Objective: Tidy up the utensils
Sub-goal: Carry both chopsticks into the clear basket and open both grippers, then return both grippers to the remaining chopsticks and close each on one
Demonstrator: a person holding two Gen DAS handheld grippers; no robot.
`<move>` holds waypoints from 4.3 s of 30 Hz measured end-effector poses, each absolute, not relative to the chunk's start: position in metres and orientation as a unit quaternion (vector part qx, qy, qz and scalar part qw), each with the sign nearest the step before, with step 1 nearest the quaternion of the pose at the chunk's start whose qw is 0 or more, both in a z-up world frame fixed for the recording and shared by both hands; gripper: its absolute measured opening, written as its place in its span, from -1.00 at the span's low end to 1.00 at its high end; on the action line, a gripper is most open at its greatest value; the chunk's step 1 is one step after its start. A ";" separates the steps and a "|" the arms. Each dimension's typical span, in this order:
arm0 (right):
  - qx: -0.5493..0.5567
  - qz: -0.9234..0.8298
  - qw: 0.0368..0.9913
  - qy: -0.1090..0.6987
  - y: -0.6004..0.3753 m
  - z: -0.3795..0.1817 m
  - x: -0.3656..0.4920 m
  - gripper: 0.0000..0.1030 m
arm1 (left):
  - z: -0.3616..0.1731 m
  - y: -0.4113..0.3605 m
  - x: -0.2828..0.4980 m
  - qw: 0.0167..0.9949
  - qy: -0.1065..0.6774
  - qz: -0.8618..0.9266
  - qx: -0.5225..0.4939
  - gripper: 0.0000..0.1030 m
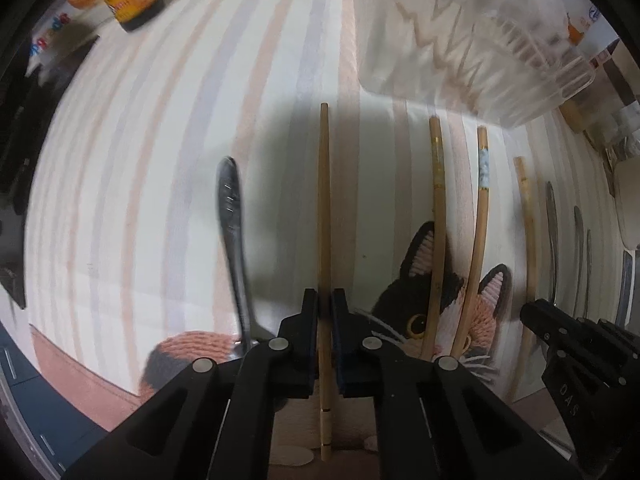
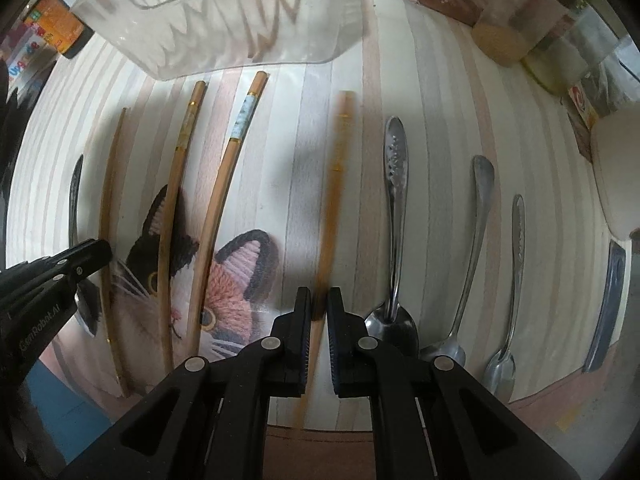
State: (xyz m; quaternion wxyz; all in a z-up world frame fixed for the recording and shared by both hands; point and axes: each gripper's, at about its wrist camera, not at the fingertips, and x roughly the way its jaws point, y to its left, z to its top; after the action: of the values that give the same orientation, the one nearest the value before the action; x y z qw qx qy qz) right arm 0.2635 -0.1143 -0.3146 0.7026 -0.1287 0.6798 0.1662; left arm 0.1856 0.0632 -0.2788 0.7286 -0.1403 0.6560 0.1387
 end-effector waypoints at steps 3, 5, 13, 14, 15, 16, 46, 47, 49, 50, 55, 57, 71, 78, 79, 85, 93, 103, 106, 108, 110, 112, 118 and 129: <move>-0.110 0.166 0.713 0.673 -0.122 -0.306 0.256 -0.87 | -0.254 0.065 0.182 0.745 0.636 0.147 -0.137 -0.92; -0.095 0.168 0.718 0.669 -0.128 -0.297 0.259 -0.87 | -0.235 0.069 0.180 0.758 0.620 0.154 -0.132 -0.92; -0.033 0.198 0.742 0.639 -0.146 -0.234 0.274 -0.87 | -0.141 0.083 0.178 0.806 0.554 0.161 -0.133 -0.92; -0.026 0.204 0.746 0.633 -0.147 -0.223 0.277 -0.87 | -0.130 0.086 0.183 0.812 0.546 0.154 -0.137 -0.92; -0.020 0.209 0.748 0.629 -0.148 -0.214 0.279 -0.87 | -0.123 0.090 0.188 0.816 0.541 0.150 -0.139 -0.92; -0.010 0.218 0.750 0.625 -0.150 -0.202 0.286 -0.87 | -0.109 0.090 0.196 0.823 0.531 0.141 -0.145 -0.92; 0.047 0.210 0.740 0.638 -0.072 -0.204 0.482 -0.45 | -0.137 0.114 0.395 0.782 0.589 0.098 -0.178 -0.43; 0.050 0.208 0.743 0.634 -0.077 -0.201 0.478 -0.45 | -0.131 0.115 0.386 0.792 0.577 0.108 -0.168 -0.10; 0.055 0.208 0.749 0.627 -0.091 -0.193 0.468 -0.43 | -0.123 0.117 0.371 0.805 0.559 0.133 -0.144 0.30; 0.052 0.206 0.752 0.624 -0.097 -0.189 0.461 -0.43 | -0.118 0.117 0.362 0.814 0.547 0.142 -0.132 0.34; 0.039 0.194 0.766 0.612 -0.123 -0.184 0.419 -0.22 | -0.114 0.114 0.308 0.837 0.504 0.184 -0.105 1.00; 0.032 0.185 0.768 0.613 -0.131 -0.190 0.398 -0.03 | -0.122 0.115 0.287 0.834 0.504 0.199 -0.104 1.00; 0.013 0.178 0.697 0.694 -0.102 -0.306 0.294 -0.09 | -0.235 0.119 0.199 0.732 0.616 0.285 -0.057 1.00; -0.077 0.181 0.718 0.667 -0.073 -0.316 0.275 -0.72 | -0.248 0.102 0.187 0.729 0.629 0.266 -0.045 1.00; -0.088 0.179 0.718 0.666 -0.075 -0.316 0.275 -0.84 | -0.249 0.098 0.188 0.730 0.631 0.261 -0.044 1.00; -0.095 0.146 0.708 0.685 -0.115 -0.316 0.287 -0.87 | -0.251 0.077 0.193 0.740 0.631 0.229 -0.041 1.00; -0.056 0.128 0.700 0.700 -0.164 -0.315 0.305 -0.87 | -0.274 0.033 0.205 0.731 0.665 0.132 -0.074 0.80; -0.047 0.130 0.700 0.701 -0.209 -0.316 0.321 -0.87 | -0.285 0.016 0.204 0.721 0.682 0.091 -0.085 -0.90; -0.060 0.130 0.701 0.699 -0.194 -0.317 0.310 -0.87 | -0.284 0.031 0.197 0.714 0.685 0.100 -0.101 -0.91; -0.076 0.131 0.702 0.696 -0.186 -0.319 0.302 -0.87 | -0.284 0.039 0.192 0.710 0.688 0.107 -0.110 -0.91; -0.074 0.147 0.695 0.700 -0.176 -0.320 0.298 -0.87 | -0.283 0.045 0.189 0.707 0.689 0.108 -0.119 -0.91; -0.091 0.162 0.693 0.697 -0.165 -0.319 0.290 -0.87 | -0.283 0.047 0.189 0.706 0.689 0.108 -0.121 -0.91; -0.138 0.166 0.667 0.713 -0.153 -0.320 0.282 -0.59 | -0.283 0.045 0.188 0.708 0.689 0.111 -0.106 -0.85; -0.149 0.158 0.679 0.701 -0.136 -0.325 0.244 -0.49 | -0.285 0.042 0.193 0.709 0.689 0.109 -0.108 -0.87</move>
State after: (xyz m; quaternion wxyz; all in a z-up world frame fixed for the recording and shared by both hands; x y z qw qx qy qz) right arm 0.2439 -0.1360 -0.3253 0.6792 -0.1494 0.7011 0.1576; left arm 0.1934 0.0425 -0.2851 0.7085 -0.1076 0.6889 0.1088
